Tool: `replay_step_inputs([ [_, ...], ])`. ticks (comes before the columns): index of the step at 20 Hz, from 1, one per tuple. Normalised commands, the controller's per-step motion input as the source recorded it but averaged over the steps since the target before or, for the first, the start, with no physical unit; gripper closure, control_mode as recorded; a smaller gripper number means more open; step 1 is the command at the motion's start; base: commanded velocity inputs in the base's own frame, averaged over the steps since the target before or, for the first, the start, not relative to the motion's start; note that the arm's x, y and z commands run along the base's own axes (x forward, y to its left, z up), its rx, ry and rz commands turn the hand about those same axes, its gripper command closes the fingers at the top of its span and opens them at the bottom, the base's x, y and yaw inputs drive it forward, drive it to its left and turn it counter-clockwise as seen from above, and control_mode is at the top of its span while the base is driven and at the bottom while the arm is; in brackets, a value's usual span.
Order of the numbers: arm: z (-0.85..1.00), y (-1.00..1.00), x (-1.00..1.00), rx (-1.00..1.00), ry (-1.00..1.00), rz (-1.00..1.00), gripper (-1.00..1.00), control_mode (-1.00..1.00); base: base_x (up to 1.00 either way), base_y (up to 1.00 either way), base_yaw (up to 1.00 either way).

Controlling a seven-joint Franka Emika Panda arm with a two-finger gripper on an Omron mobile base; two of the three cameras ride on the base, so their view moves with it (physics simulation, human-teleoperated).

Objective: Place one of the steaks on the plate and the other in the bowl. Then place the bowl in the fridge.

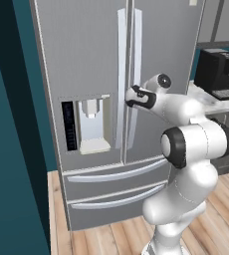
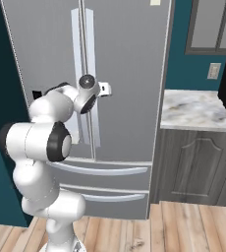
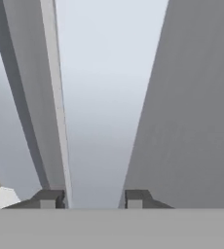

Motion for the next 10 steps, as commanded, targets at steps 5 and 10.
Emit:
replay_step_inputs([
  [5,0.17,-0.61,-0.62,0.00,0.06,0.01,1.00,-1.00,0.00,0.00,0.00],
  [10,0.18,-0.84,-0.76,0.03,0.07,0.05,1.00,-1.00,0.00,0.00,0.00],
])
